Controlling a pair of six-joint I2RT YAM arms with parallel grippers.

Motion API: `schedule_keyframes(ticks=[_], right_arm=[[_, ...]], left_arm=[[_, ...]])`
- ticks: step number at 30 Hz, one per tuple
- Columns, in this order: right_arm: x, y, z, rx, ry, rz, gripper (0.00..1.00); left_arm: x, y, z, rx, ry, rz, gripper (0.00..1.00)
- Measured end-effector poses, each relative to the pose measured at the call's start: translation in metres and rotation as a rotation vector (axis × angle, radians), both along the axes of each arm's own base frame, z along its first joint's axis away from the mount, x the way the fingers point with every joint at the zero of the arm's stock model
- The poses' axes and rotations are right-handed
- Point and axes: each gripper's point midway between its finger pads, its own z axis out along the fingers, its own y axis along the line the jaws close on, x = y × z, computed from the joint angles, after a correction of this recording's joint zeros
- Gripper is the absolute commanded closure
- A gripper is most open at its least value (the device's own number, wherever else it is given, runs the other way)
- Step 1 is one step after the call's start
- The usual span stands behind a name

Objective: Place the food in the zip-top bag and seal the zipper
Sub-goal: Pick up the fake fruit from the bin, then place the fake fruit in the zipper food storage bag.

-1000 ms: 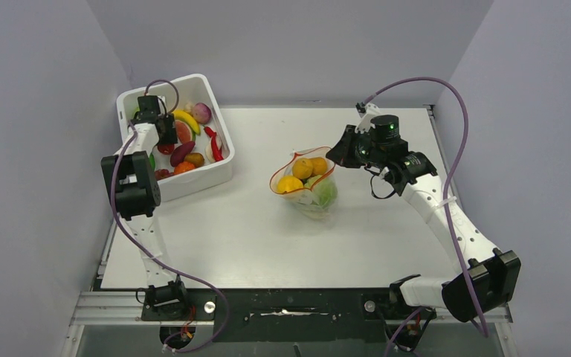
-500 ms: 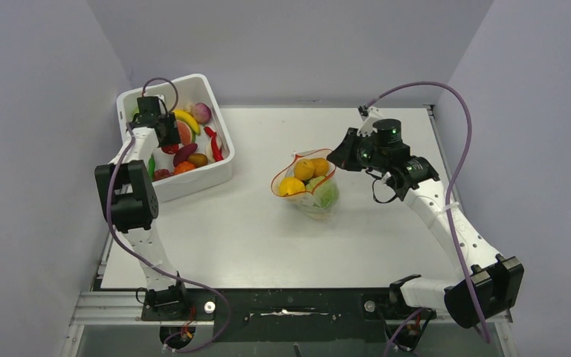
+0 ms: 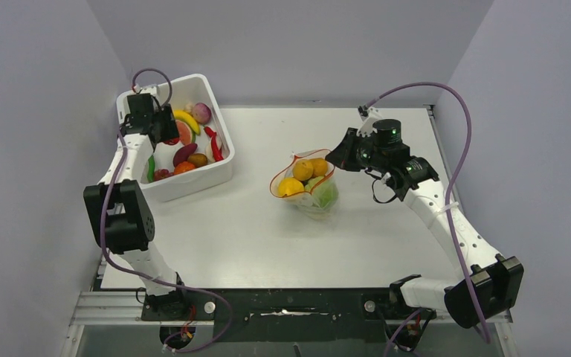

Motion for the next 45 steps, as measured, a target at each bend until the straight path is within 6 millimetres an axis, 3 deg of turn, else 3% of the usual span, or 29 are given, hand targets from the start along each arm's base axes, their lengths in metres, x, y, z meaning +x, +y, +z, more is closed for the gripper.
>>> schedule_keyframes(ticks=[12, 23, 35, 45], right_arm=[[0.002, 0.008, 0.000, 0.032, 0.013, 0.004, 0.98], [0.009, 0.024, -0.005, 0.043, 0.031, 0.023, 0.99], [0.010, 0.035, -0.005, 0.042, 0.034, 0.035, 0.99], [0.012, 0.049, -0.008, 0.037, 0.037, 0.049, 0.99]], left_arm=[[-0.022, -0.055, 0.066, -0.147, -0.180, -0.161, 0.70], [-0.051, -0.117, 0.102, -0.352, -0.289, -0.352, 0.70], [-0.118, -0.218, 0.142, -0.557, -0.358, -0.702, 0.73], [-0.177, -0.293, 0.145, -0.709, -0.327, -0.943, 0.75]])
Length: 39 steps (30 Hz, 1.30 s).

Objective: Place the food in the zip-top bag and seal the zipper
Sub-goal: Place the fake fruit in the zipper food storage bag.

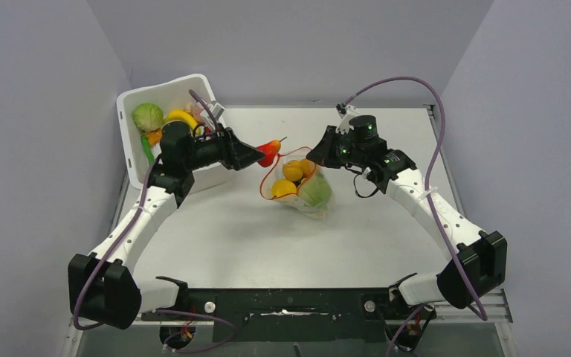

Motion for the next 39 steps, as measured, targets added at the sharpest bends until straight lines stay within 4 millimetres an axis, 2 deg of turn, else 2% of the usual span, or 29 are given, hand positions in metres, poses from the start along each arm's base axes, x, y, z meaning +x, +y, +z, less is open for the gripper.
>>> schedule_keyframes(ticks=[5, 8, 18, 22, 30, 35, 39], right_arm=[[0.001, -0.001, 0.000, -0.005, -0.004, -0.011, 0.99], [0.002, -0.002, 0.000, -0.007, -0.005, -0.016, 0.99], [0.002, -0.002, 0.000, -0.008, -0.006, -0.017, 0.99], [0.002, -0.002, 0.000, -0.009, -0.006, -0.018, 0.99], [0.003, -0.003, 0.000, -0.013, -0.011, -0.018, 0.99], [0.004, -0.004, -0.001, -0.028, -0.025, -0.010, 0.99], [0.004, -0.005, -0.002, -0.042, -0.035, 0.000, 0.99]], left_arm=[[-0.024, -0.030, -0.005, -0.013, -0.003, -0.112, 0.75], [-0.032, -0.040, -0.011, -0.012, 0.008, -0.151, 0.75], [-0.026, -0.050, -0.046, 0.029, 0.087, -0.150, 0.75], [-0.023, -0.051, -0.053, 0.038, 0.100, -0.138, 0.67], [-0.022, -0.055, -0.063, 0.047, 0.122, -0.147, 0.45], [-0.026, -0.060, -0.063, 0.073, 0.055, -0.180, 0.32], [-0.033, -0.063, -0.061, 0.106, -0.033, -0.206, 0.29]])
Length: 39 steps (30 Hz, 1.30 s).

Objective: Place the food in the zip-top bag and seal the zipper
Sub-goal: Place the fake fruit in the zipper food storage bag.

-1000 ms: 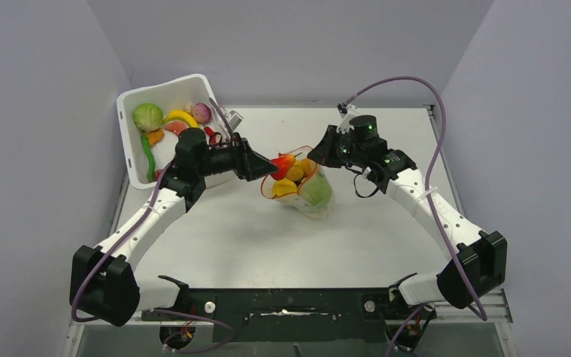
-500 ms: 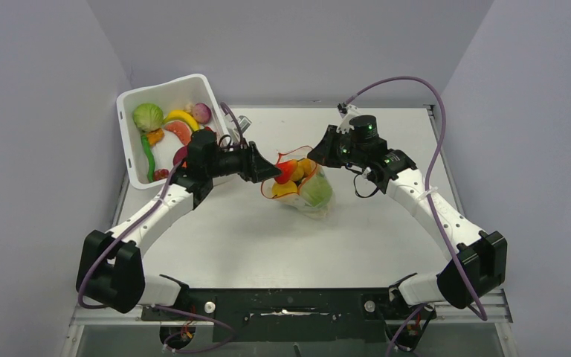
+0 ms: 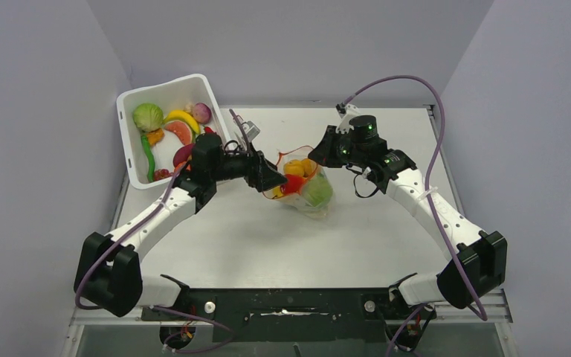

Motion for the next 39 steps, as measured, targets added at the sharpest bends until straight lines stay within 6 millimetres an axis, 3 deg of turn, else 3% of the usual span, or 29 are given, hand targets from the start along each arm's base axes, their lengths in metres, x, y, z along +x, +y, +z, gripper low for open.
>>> schedule_keyframes(ticks=[7, 11, 18, 23, 27, 36, 39], right_arm=[[0.000, -0.001, -0.001, -0.024, -0.020, 0.023, 0.99], [-0.006, 0.001, 0.002, -0.041, -0.029, 0.072, 0.99], [-0.023, 0.009, 0.014, -0.052, -0.066, 0.246, 1.00], [-0.044, 0.012, 0.026, -0.057, -0.085, 0.395, 1.00], [-0.057, 0.015, 0.035, -0.057, -0.107, 0.488, 1.00], [-0.065, 0.020, 0.024, -0.053, -0.078, 0.571, 0.99], [-0.065, 0.022, 0.020, -0.047, -0.062, 0.583, 0.99]], left_arm=[[0.001, 0.005, 0.003, 0.059, -0.136, 0.004, 0.31], [-0.003, 0.012, 0.008, 0.103, -0.230, -0.011, 0.38], [-0.029, 0.029, 0.040, 0.170, -0.583, -0.091, 0.39], [-0.041, 0.039, 0.049, 0.234, -0.774, -0.126, 0.40], [-0.048, 0.041, 0.039, 0.274, -0.851, -0.176, 0.41], [-0.072, 0.021, -0.016, 0.271, -0.802, -0.358, 0.46], [-0.077, 0.014, -0.024, 0.244, -0.802, -0.384, 0.55]])
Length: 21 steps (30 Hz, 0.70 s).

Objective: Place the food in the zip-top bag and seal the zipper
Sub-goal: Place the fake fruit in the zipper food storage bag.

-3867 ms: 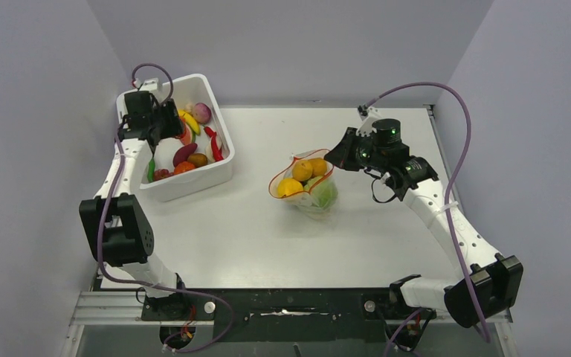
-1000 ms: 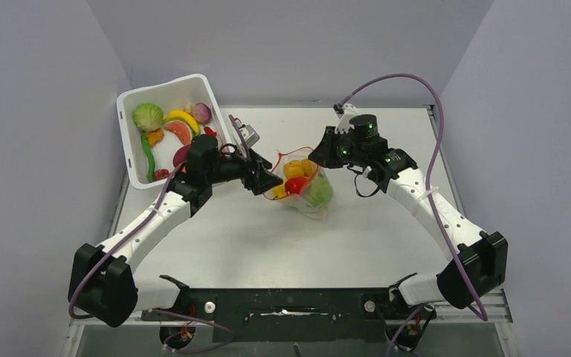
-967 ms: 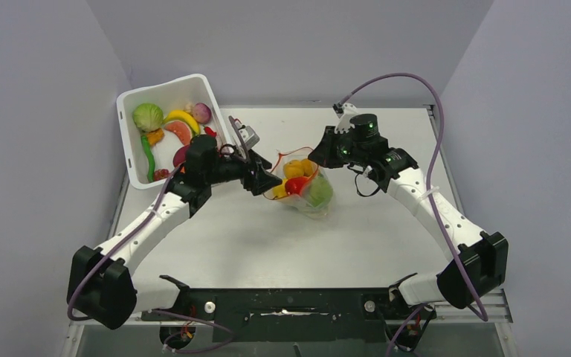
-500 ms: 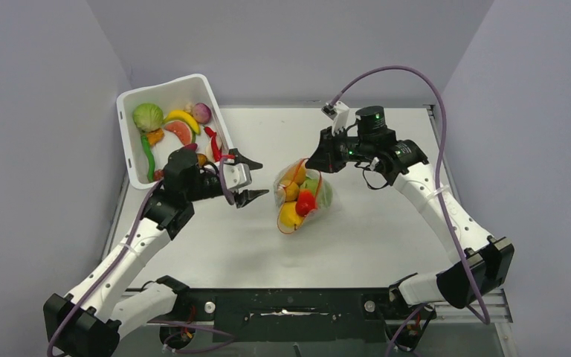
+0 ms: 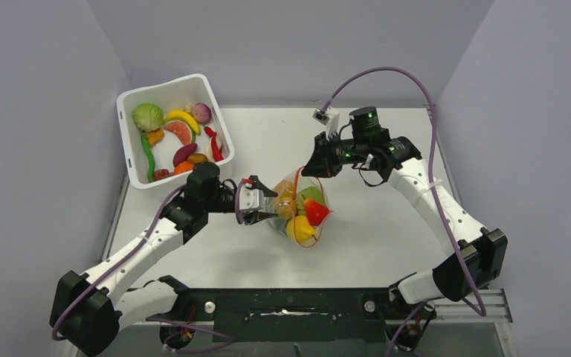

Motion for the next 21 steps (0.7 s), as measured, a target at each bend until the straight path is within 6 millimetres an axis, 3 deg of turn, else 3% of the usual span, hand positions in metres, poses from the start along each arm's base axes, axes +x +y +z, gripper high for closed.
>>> schedule_keyframes(ticks=[12, 21], right_arm=[[-0.002, 0.002, 0.000, 0.010, 0.004, 0.013, 0.99], [-0.001, 0.003, 0.000, 0.017, -0.001, 0.014, 0.99]], left_arm=[[-0.001, -0.016, 0.007, -0.066, -0.038, -0.045, 0.59], [0.003, -0.017, 0.006, -0.067, -0.047, -0.035, 0.73]])
